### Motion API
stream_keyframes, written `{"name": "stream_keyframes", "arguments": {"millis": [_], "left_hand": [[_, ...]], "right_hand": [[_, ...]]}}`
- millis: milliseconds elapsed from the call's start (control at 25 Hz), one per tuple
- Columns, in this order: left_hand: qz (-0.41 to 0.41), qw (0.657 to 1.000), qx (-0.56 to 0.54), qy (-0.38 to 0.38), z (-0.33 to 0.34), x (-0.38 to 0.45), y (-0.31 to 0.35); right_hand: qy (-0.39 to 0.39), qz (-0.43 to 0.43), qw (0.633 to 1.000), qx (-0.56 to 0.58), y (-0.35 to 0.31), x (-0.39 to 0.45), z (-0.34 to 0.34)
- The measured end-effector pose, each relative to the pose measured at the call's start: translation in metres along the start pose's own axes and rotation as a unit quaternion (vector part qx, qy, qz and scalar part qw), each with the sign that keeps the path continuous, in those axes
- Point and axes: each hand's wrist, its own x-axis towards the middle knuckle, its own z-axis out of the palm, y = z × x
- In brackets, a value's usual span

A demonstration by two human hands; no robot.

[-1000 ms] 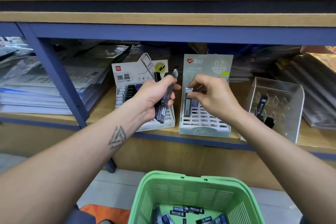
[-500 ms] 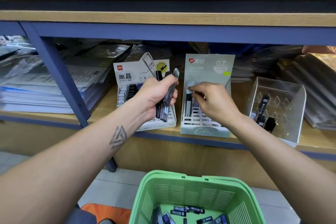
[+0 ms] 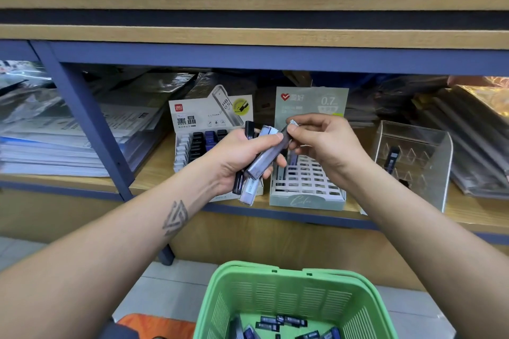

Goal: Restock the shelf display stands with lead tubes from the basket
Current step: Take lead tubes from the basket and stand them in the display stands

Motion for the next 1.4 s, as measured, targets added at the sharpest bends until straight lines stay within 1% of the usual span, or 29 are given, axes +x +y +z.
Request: {"name": "stream_keyframes", "arguments": {"millis": [80, 200, 320, 400, 480, 640, 800, 880, 960, 1000, 1080, 1160, 1240, 1320, 1400], "left_hand": [[-0.019, 1.000, 0.012, -0.001, -0.001, -0.001, 0.000], [-0.044, 0.999, 0.012, -0.018, -0.003, -0.002, 0.001], [-0.041, 0.999, 0.007, -0.017, -0.001, 0.000, 0.000], [-0.022, 0.999, 0.045, 0.003, -0.001, 0.002, -0.002], [-0.008, 0.997, 0.078, 0.019, 0.001, 0.003, -0.004], [-0.027, 0.994, 0.068, 0.081, -0.001, 0.006, -0.008], [-0.023, 0.990, 0.097, 0.099, -0.006, 0.010, -0.010], [-0.025, 0.981, 0.135, 0.133, -0.003, 0.009, -0.009], [-0.031, 0.969, 0.171, 0.175, -0.004, 0.009, -0.009], [-0.039, 0.968, 0.165, 0.185, -0.007, 0.010, -0.008], [-0.058, 0.975, 0.112, 0.185, -0.012, 0.011, -0.005], [-0.074, 0.981, 0.050, 0.170, -0.013, 0.012, -0.001], [-0.088, 0.985, 0.021, 0.149, -0.011, 0.012, 0.000], [-0.093, 0.987, 0.011, 0.128, -0.007, 0.012, -0.001], [-0.093, 0.989, 0.004, 0.111, -0.006, 0.011, -0.001]], "right_hand": [[0.002, 0.022, 0.999, 0.046, -0.001, -0.001, -0.005], [-0.009, 0.035, 0.997, 0.074, -0.003, -0.002, -0.010], [-0.023, 0.047, 0.994, 0.099, -0.002, -0.003, -0.012], [-0.036, 0.060, 0.992, 0.109, -0.002, -0.004, -0.012], [-0.038, 0.062, 0.994, 0.087, -0.002, -0.005, -0.010], [-0.028, 0.060, 0.996, 0.057, -0.004, -0.003, -0.012], [-0.024, 0.056, 0.997, 0.046, -0.001, -0.003, -0.013], [-0.014, 0.041, 0.998, 0.035, -0.001, -0.003, -0.013], [0.003, 0.006, 1.000, 0.002, -0.005, -0.002, -0.016], [0.013, -0.019, 0.999, -0.027, -0.008, -0.001, -0.017], [0.027, -0.071, 0.990, -0.120, -0.008, -0.001, -0.019], [0.020, -0.119, 0.963, -0.243, -0.001, -0.001, -0.018], [0.010, -0.157, 0.932, -0.327, 0.010, -0.003, -0.014], [0.020, -0.181, 0.920, -0.347, 0.017, -0.004, -0.010], [0.029, -0.193, 0.919, -0.343, 0.022, -0.004, -0.007]]}}
